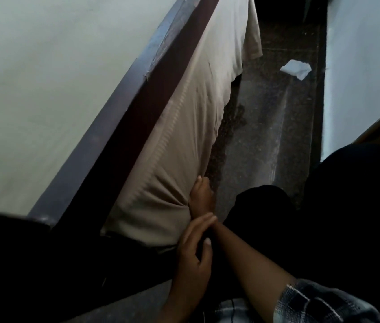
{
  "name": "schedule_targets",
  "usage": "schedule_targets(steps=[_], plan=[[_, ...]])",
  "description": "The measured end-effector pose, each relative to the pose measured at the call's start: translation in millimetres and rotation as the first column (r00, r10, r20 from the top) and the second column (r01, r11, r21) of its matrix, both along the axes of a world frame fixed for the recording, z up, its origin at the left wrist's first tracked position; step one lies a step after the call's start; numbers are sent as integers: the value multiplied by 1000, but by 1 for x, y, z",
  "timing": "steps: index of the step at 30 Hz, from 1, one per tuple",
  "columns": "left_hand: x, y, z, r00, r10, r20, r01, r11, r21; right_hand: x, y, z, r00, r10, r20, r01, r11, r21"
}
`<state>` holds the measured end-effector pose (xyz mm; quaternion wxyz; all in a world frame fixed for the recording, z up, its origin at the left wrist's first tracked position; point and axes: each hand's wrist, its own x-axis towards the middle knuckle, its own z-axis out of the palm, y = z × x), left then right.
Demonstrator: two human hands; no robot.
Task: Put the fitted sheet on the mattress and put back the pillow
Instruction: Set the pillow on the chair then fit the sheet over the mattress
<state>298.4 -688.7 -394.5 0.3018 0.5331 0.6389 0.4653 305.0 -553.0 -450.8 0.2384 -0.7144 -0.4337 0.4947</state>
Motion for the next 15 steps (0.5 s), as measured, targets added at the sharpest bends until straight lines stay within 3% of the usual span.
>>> schedule_targets(steps=[4,6,9,11,13,15], plan=[[1,-12,9,990,35,136,-28,998,-55,23,5,-2,989,32,-145,-24,998,53],[0,-27,13,983,26,184,-6,994,-111,44,6,1,997,33,-74,-28,998,57],[-1,-56,8,980,46,192,-7,980,-198,67,6,26,996,24,87,-50,950,309],[-2,-69,7,965,135,226,-81,969,-234,78,5,52,981,194,1,-176,886,429],[-2,-73,12,937,228,265,-161,954,-252,86,-2,81,825,551,-125,-452,776,441],[-4,-70,23,918,272,289,-204,948,-245,88,-15,103,537,821,-193,-726,567,389]])
